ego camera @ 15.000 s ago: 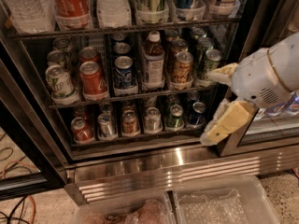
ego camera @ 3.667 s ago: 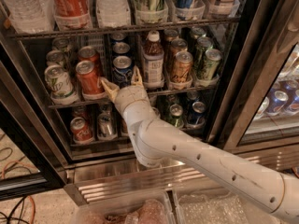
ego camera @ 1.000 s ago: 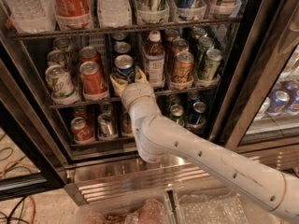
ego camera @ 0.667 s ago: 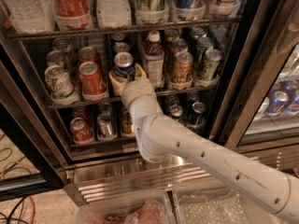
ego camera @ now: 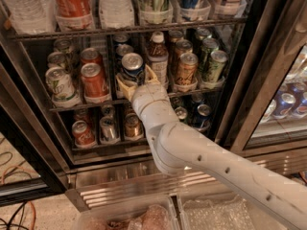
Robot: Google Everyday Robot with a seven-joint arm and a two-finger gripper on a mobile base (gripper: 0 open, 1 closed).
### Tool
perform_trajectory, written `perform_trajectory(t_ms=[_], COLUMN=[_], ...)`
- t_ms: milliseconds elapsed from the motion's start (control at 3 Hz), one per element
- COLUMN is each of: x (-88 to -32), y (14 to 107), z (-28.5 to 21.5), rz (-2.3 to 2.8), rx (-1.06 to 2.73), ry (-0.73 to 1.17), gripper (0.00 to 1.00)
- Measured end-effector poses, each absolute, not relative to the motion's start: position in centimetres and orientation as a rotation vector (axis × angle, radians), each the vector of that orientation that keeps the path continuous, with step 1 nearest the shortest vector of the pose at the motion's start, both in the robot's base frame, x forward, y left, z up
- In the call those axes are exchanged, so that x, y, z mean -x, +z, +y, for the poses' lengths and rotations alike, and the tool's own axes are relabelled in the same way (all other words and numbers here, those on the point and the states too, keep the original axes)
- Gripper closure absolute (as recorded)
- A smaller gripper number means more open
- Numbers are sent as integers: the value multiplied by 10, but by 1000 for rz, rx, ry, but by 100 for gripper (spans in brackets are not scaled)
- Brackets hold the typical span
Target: Pick pepsi can from middle shelf of fridge
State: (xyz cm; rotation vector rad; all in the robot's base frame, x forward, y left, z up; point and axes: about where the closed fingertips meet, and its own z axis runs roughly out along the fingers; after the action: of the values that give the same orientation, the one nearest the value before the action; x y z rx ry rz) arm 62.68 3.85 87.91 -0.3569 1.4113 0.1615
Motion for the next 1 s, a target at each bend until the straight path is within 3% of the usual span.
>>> perform_trajectory(t_ms=[1000], x=[-556], y=[897], z=[-2], rz=[1409], rx=[514], ry=[289], gripper=[100])
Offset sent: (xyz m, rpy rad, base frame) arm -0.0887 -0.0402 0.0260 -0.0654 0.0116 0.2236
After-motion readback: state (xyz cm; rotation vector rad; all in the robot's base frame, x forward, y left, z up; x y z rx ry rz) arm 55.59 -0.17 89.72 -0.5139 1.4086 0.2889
